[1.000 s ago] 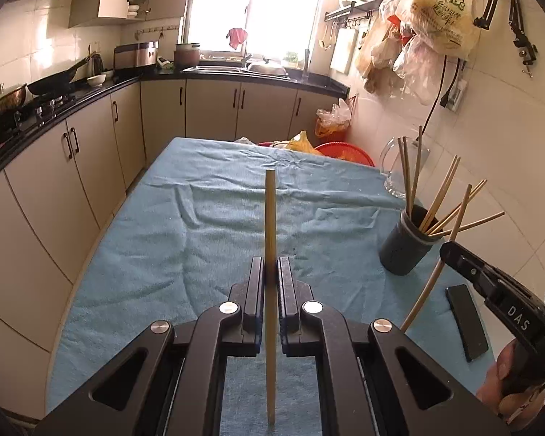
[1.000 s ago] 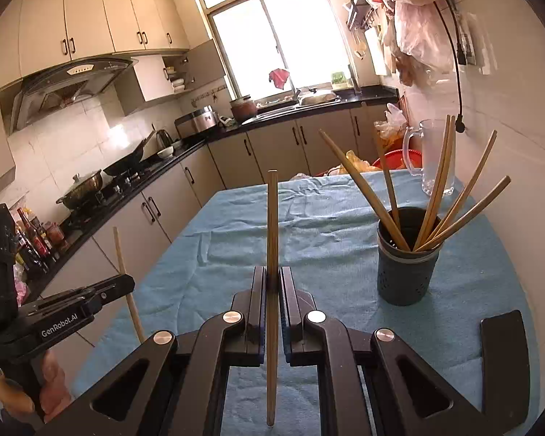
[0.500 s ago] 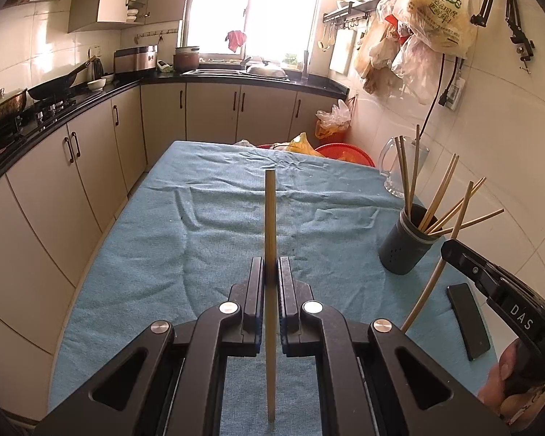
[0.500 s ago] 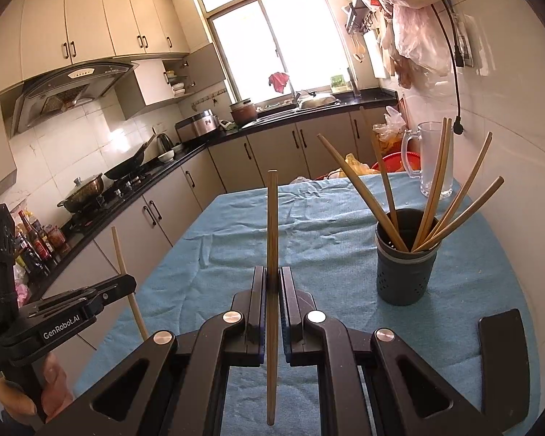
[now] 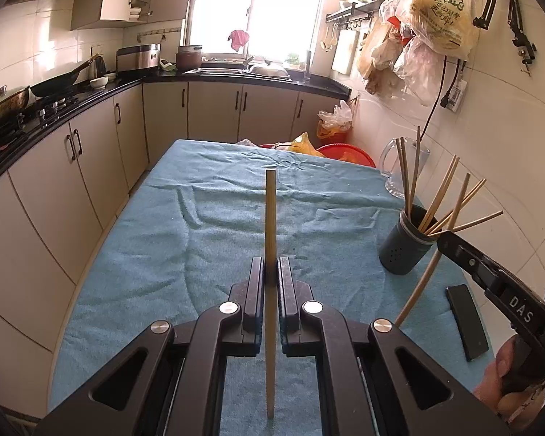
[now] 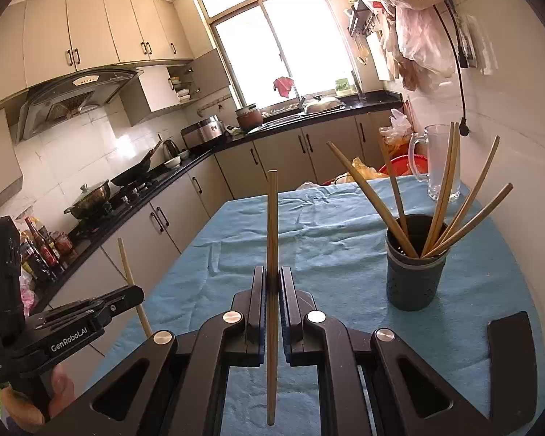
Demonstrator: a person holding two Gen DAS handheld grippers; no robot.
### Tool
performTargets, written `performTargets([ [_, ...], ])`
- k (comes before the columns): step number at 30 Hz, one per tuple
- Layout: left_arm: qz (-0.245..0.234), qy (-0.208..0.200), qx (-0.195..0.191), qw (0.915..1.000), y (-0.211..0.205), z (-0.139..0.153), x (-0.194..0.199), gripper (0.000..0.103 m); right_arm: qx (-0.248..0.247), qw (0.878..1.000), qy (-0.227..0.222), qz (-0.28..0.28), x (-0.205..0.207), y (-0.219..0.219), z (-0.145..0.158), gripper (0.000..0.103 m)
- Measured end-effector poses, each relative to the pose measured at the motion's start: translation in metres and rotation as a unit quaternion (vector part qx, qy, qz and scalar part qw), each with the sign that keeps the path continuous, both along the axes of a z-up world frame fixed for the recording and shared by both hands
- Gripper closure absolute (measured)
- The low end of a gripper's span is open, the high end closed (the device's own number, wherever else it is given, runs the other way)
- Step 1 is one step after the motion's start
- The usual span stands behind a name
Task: Organize utensils
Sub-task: 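Lift both held chopsticks upright and carry them toward the black cup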
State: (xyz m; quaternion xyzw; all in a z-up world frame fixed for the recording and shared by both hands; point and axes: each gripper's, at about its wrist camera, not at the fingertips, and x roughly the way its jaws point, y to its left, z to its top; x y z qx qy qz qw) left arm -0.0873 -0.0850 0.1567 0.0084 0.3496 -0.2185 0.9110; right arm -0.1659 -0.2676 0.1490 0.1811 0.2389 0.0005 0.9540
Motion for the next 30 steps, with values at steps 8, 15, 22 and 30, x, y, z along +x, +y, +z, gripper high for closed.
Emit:
performTargets([
  [8, 0.000, 0.000, 0.002, 1.0000, 0.001, 0.000, -0.004, 0.097, 0.008, 1.000, 0.001, 0.001, 0.005, -0.002, -0.002, 0.096],
  [15, 0.004, 0.001, -0.002, 1.0000, 0.001, 0.003, -0.007, 0.097, 0.012, 1.000, -0.002, -0.001, 0.003, -0.005, -0.002, 0.096],
  [22, 0.004, -0.005, -0.002, 1.0000, 0.000, 0.009, -0.007, 0.097, 0.013, 1.000, -0.006, -0.007, -0.001, -0.010, -0.002, 0.096],
  [30, 0.001, -0.008, -0.003, 1.0000, -0.004, 0.013, -0.007, 0.097, 0.013, 1.000, -0.015, -0.019, -0.011, -0.013, 0.003, 0.096],
])
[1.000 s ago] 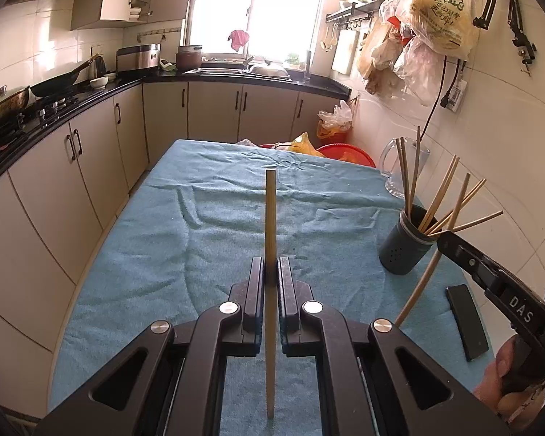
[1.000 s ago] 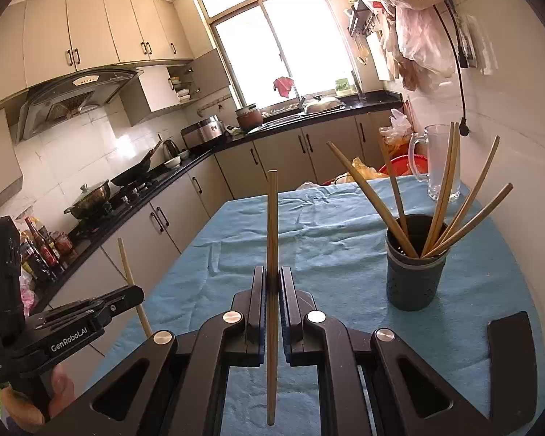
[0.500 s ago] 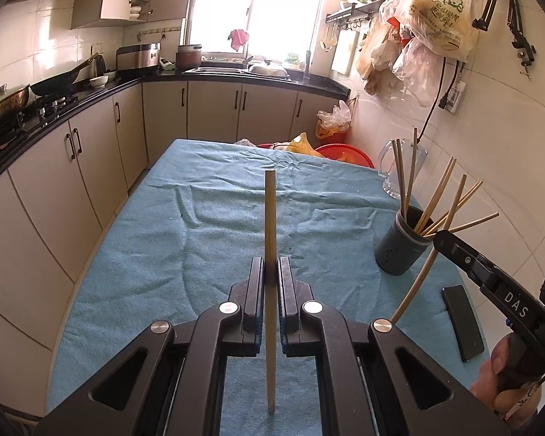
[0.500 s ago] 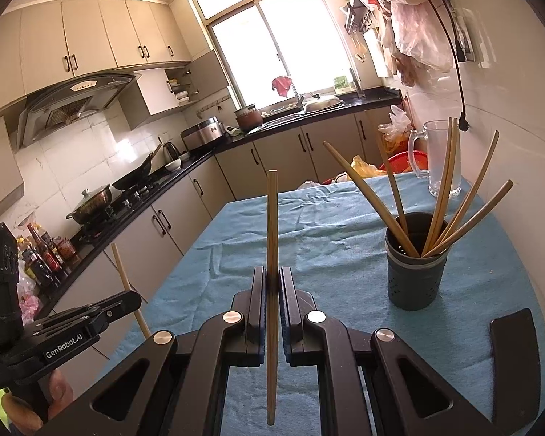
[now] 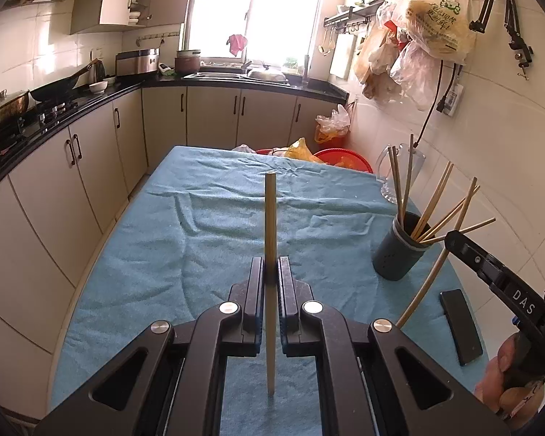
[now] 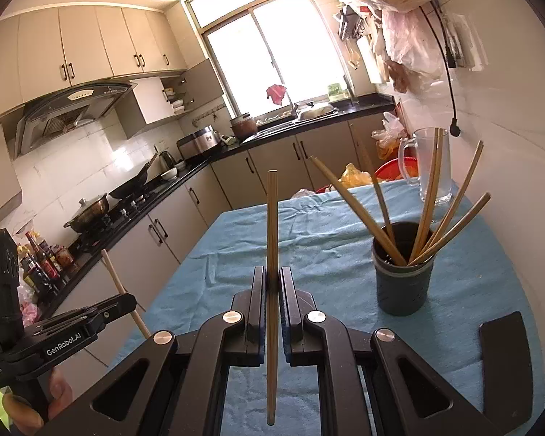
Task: Organize utensils
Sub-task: 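Lift both held chopsticks upright and carry them toward the black cup, then lower both held chopsticks into the black cup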
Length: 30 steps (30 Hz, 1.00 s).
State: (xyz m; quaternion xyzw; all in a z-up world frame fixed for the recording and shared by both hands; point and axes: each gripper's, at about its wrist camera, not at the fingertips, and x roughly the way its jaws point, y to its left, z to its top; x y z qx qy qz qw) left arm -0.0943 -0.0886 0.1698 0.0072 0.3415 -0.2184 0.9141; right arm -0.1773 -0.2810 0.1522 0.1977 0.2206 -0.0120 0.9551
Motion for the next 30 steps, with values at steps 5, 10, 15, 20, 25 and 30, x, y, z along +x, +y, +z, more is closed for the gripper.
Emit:
performTargets([
  [5, -0.007, -0.002, -0.001, 1.0000, -0.005, 0.004, 0.001, 0.097, 0.003, 1.000, -0.004, -0.010, -0.007, -0.005, 0.003, 0.096],
  [10, -0.017, 0.000, -0.007, 0.9998, -0.011, 0.008, 0.005, 0.097, 0.001, 1.000, -0.008, -0.025, -0.017, -0.014, 0.009, 0.096],
  [15, -0.030, -0.005, -0.007, 0.9995, -0.023, 0.017, 0.007, 0.097, -0.006, 0.999, -0.023, -0.041, -0.029, -0.025, 0.022, 0.096],
  [20, -0.052, -0.019, -0.017, 0.9984, -0.041, 0.038, 0.008, 0.097, -0.005, 0.997, -0.051, -0.064, -0.047, -0.045, 0.048, 0.096],
  [25, -0.073, -0.036, -0.022, 0.9965, -0.060, 0.061, 0.006, 0.097, 0.000, 0.992, -0.083, -0.093, -0.067, -0.071, 0.074, 0.096],
  [30, -0.096, -0.043, -0.030, 0.9940, -0.082, 0.082, 0.007, 0.097, 0.019, 0.987, -0.108, -0.115, -0.082, -0.098, 0.096, 0.096],
])
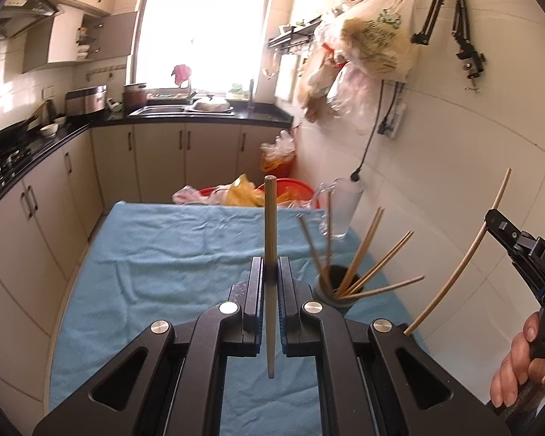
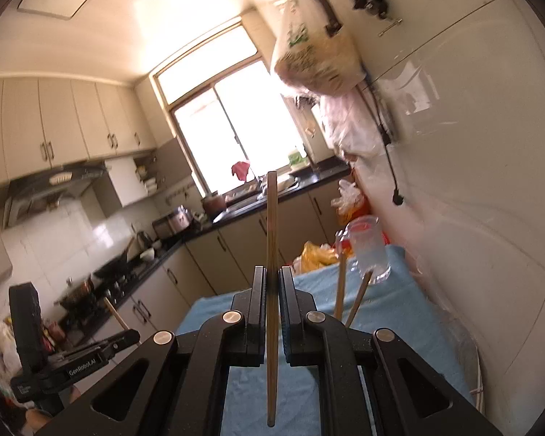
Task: Organize utensils
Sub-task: 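Lower both held chopsticks into the black cup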
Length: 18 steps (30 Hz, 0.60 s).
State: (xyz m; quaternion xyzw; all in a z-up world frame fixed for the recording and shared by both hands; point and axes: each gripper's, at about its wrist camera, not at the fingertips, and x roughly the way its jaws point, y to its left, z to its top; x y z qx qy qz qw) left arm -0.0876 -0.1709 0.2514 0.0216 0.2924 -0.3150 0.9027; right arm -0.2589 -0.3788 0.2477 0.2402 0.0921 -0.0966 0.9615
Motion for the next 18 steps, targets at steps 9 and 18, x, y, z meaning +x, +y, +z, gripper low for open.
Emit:
performTargets([
  [9, -0.027, -0.009, -0.007, 0.9996, -0.053, 0.027, 0.015, 0.097, 0.026, 0.998, -0.033, -0.042, -0.007, -0.052, 0.029, 0.096],
  [18, -0.044, -0.005, -0.020, 0.9988, -0.100, 0.031, 0.037, 0.097, 0.009, 0.998, -0.027, -0.065, 0.031, -0.079, 0.036, 0.096],
])
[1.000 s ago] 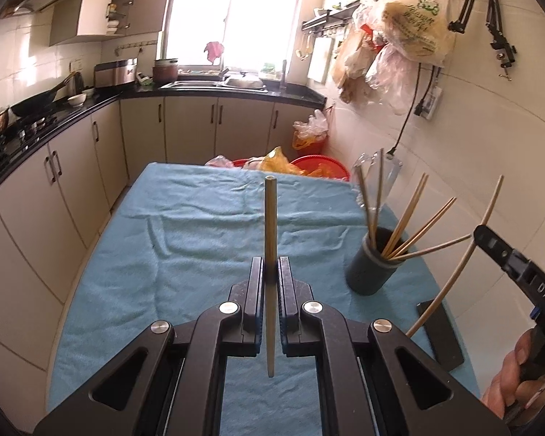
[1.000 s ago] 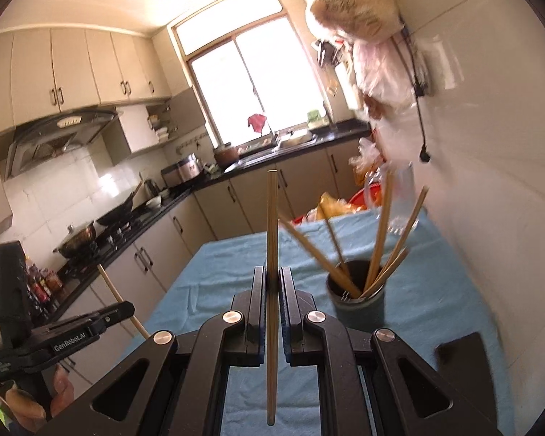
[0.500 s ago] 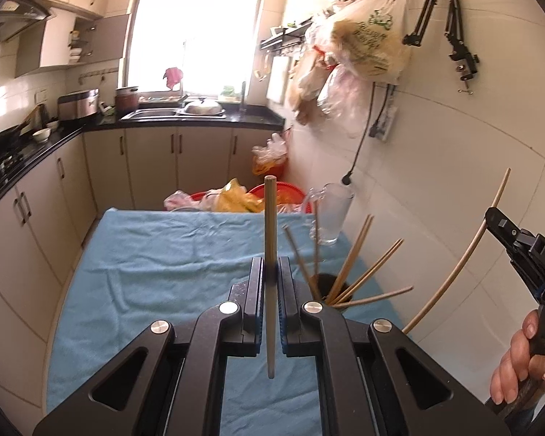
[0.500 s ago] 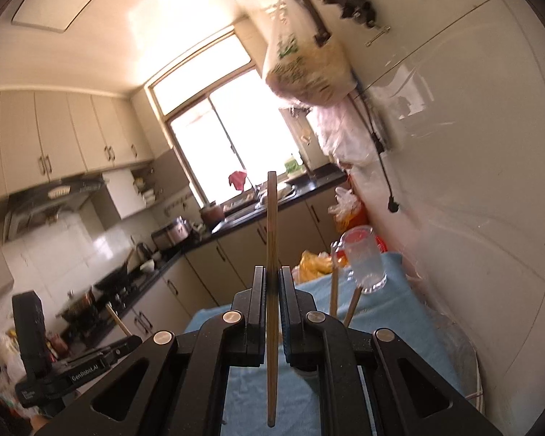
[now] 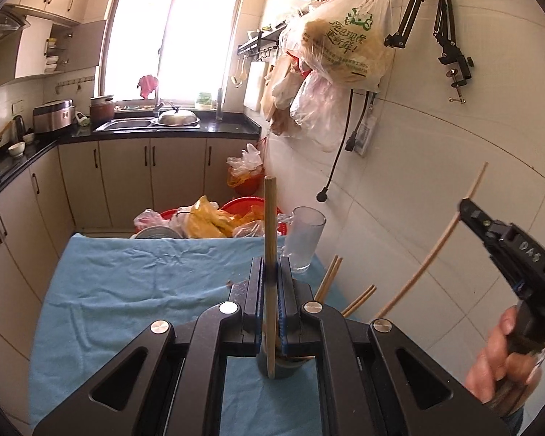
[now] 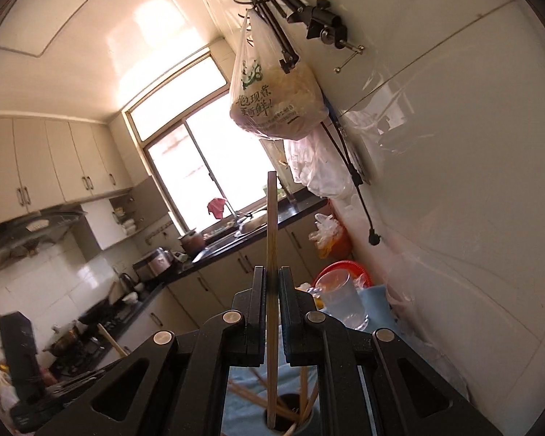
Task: Organize utensils
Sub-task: 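Lower both held chopsticks into the black cup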
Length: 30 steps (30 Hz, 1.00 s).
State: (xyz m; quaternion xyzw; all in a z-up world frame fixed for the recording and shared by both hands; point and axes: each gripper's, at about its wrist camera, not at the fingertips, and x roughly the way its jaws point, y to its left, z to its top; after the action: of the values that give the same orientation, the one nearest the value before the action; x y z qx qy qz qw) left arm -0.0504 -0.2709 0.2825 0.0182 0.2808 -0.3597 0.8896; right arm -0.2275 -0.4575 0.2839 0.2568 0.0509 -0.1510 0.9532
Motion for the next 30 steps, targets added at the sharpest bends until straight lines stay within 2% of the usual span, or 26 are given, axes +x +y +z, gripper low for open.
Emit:
performTargets([
  [7, -0.002, 0.015, -0.018, 0.9997, -0.022, -0.020, 0.023, 0.097, -0.017, 1.000, 0.023, 0.002, 0.048, -0.012, -0.027, 0.096],
  [15, -0.001, 0.032, -0.024, 0.9992, -0.026, -0.054, 0.042, 0.097, -0.003, 0.998, 0.054, 0.018, 0.076, -0.022, -0.069, 0.096],
  [19, -0.003, 0.039, -0.016, 0.9991, -0.022, -0.069, 0.044, 0.097, -0.006, 0.998, 0.060, 0.022, 0.076, -0.018, -0.085, 0.096],
  [28, -0.004, 0.033, 0.006, 0.9994, -0.009, -0.093, 0.032, 0.095, 0.020, 0.996, 0.085, 0.032, 0.062, -0.014, -0.118, 0.095],
  [30, -0.004, 0.036, 0.013, 0.9993, -0.008, -0.098, 0.032, 0.095, 0.012, 0.996, 0.084, 0.026, 0.058, -0.011, -0.120, 0.095],
])
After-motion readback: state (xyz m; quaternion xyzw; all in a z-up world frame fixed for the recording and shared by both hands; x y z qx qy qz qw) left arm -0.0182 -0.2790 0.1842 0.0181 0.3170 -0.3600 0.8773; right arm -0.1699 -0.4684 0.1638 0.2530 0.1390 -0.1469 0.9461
